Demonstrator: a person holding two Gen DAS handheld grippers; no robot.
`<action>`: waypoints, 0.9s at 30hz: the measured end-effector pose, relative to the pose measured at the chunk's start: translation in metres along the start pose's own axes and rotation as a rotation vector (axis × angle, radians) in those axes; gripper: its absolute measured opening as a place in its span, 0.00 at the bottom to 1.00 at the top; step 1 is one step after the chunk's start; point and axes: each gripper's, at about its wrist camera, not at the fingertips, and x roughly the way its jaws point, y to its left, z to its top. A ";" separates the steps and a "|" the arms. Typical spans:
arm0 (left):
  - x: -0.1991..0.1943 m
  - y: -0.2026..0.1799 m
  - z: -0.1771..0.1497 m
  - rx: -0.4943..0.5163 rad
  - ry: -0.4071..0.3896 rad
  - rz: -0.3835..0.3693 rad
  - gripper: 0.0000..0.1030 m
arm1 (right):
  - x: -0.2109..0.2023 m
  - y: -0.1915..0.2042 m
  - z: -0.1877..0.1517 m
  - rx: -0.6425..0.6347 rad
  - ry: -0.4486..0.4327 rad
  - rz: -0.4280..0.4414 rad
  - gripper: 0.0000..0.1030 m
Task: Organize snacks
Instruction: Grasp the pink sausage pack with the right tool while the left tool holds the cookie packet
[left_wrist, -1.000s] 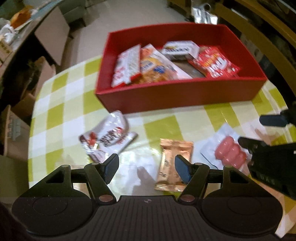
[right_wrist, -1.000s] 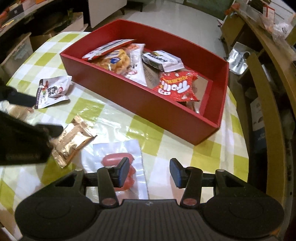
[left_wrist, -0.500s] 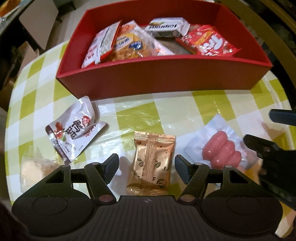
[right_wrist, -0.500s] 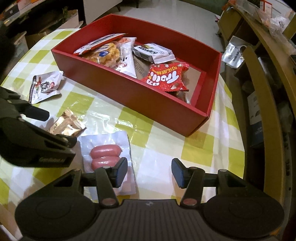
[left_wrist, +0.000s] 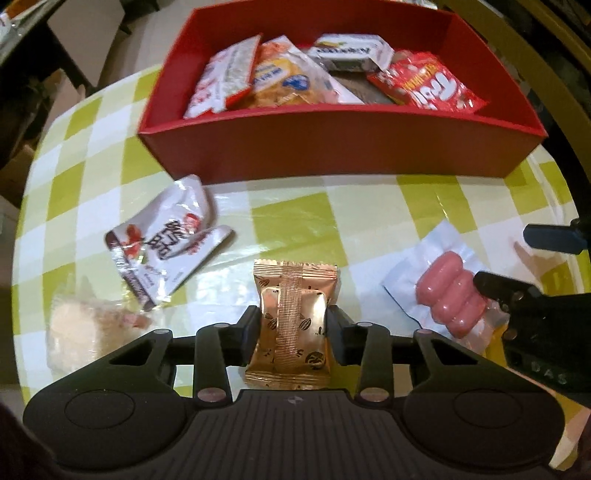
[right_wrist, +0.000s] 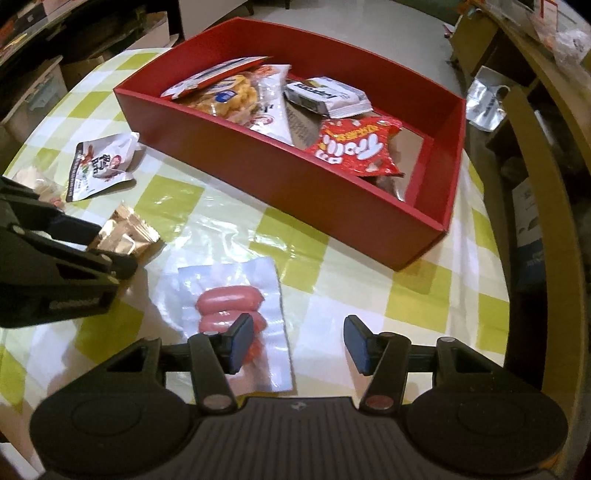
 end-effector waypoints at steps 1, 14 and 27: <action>-0.002 0.002 0.000 -0.010 -0.002 -0.010 0.45 | 0.001 0.000 0.002 0.006 0.000 0.005 0.73; -0.007 0.010 0.005 -0.034 0.012 -0.054 0.46 | 0.024 0.015 0.005 -0.029 0.061 0.110 0.83; -0.003 0.016 0.005 -0.041 0.026 -0.047 0.46 | 0.028 0.028 0.006 -0.063 0.050 0.101 0.85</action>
